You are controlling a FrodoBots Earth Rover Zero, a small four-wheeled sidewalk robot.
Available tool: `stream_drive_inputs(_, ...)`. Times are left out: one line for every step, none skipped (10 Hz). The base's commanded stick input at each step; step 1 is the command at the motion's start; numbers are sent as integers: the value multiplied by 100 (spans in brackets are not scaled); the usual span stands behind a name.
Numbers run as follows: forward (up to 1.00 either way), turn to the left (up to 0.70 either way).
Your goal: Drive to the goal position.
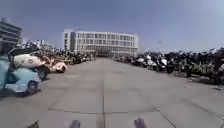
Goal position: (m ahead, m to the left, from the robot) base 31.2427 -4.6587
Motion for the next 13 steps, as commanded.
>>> stream_drive_inputs(100, 3)
stream_drive_inputs(100, 9)
stream_drive_inputs(100, 22)
stream_drive_inputs(100, 0)
stream_drive_inputs(100, 0)
stream_drive_inputs(100, 0)
stream_drive_inputs(100, 0)
stream_drive_inputs(100, 0)
stream_drive_inputs(100, 0)
stream_drive_inputs(100, 0)
stream_drive_inputs(100, 0)
stream_drive_inputs(100, 0)
stream_drive_inputs(100, 0)
